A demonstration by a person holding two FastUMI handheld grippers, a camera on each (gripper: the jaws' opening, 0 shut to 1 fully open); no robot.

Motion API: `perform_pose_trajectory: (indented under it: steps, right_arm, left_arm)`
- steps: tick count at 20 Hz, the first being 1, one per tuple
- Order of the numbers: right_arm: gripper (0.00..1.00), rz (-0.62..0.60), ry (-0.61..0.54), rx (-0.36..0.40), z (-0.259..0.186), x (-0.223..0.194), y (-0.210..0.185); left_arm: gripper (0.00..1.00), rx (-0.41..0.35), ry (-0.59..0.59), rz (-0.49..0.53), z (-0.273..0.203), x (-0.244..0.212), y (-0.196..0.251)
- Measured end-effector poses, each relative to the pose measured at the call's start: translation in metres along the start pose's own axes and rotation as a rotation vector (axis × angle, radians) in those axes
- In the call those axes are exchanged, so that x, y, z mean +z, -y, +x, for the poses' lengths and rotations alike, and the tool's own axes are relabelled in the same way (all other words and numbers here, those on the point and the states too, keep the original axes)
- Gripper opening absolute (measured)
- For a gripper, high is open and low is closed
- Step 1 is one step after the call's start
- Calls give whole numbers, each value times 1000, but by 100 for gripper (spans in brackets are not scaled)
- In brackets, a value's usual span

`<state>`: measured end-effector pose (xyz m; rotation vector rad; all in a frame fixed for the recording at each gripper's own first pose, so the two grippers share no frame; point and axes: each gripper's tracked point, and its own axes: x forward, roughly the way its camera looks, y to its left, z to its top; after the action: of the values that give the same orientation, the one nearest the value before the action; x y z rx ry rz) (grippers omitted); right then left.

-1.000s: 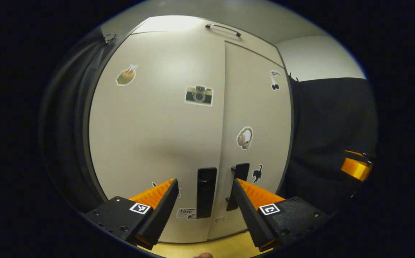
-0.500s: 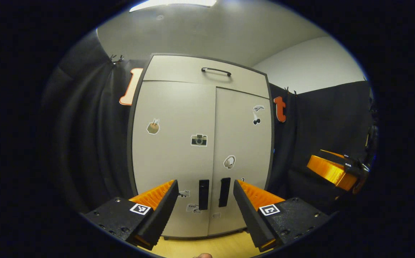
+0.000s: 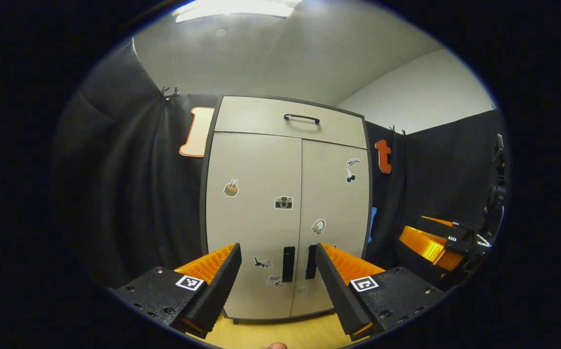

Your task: Grab one shoe with the right hand and put it into the shoe cabinet, grab the other shoe with the left hand and put it into the shoe cabinet; then close the right door with the right hand and the left door with the left hand.

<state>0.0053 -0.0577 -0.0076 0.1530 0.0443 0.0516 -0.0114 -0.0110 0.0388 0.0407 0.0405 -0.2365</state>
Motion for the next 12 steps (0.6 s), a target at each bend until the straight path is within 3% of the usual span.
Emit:
perform_pose_trajectory:
  steps: [7,8,9,12]
  right_arm:
    - [100,-26,-5,-57,-14,-3,7]
    - [100,-31,-4,-60,-17,-3,10]
    - [100,-37,-8,-58,-19,-4,14]
    - [100,-53,-5,-48,-27,-2,32]
  left_arm:
    - [94,-54,-27,6,12,-9,12]
    - [89,-58,-26,4,13,-9,16]
    - [94,-59,-29,1,16,-10,21]
    - [94,-61,-30,8,23,-13,44]
